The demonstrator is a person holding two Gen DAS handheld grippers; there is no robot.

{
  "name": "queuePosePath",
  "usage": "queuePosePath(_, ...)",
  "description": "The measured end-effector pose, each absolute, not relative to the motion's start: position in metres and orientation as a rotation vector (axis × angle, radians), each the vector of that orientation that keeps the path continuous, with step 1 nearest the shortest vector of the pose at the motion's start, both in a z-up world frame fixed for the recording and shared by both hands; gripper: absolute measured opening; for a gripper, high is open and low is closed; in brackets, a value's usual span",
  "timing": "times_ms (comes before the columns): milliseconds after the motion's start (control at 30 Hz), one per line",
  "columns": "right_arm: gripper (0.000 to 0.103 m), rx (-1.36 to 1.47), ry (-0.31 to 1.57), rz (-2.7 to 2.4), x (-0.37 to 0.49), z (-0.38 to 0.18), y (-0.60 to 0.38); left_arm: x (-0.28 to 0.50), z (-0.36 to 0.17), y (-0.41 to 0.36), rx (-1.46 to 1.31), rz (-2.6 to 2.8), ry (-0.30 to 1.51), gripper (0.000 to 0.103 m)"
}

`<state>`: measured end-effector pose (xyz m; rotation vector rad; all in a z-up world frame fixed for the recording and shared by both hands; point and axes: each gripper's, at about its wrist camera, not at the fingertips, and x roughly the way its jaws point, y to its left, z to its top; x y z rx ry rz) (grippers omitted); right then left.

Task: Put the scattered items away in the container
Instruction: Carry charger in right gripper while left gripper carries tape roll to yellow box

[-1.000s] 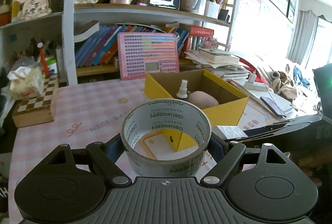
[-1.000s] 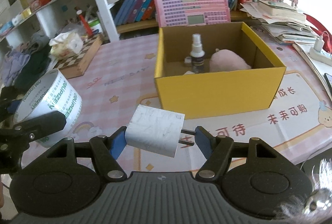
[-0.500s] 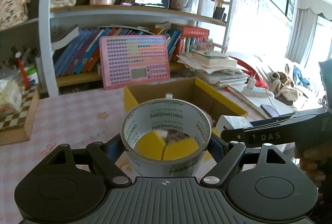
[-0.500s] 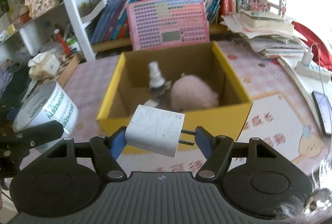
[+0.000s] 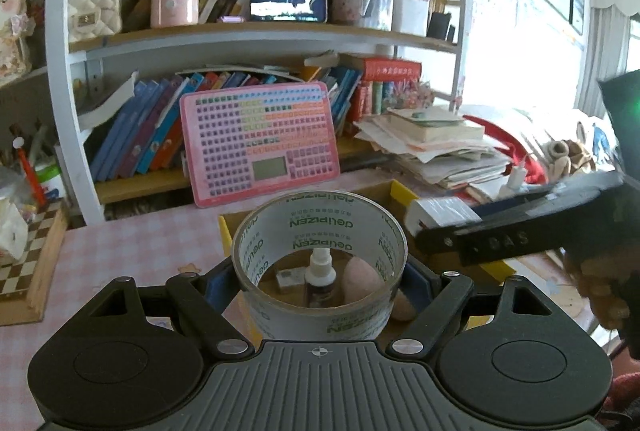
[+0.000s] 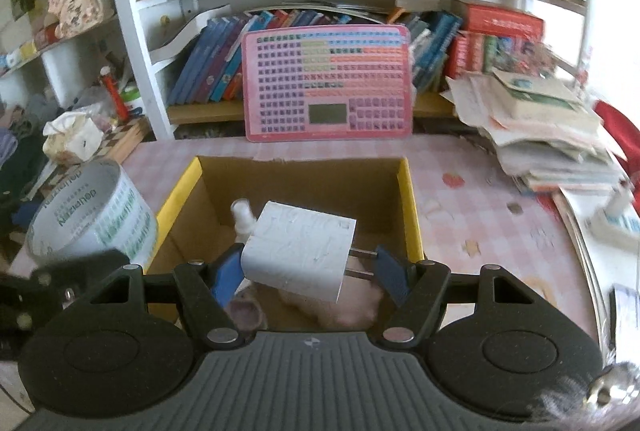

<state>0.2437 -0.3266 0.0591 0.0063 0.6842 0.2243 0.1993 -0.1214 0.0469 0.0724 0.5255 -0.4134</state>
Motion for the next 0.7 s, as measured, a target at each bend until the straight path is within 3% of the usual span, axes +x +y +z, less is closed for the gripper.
queuePosePath(700, 0.068, -0.258, 0.856, 0.457, 0.379, 0.0, -0.302, 0.25, -0.006, -0.162, 0.143, -0.312, 0.74, 0.084)
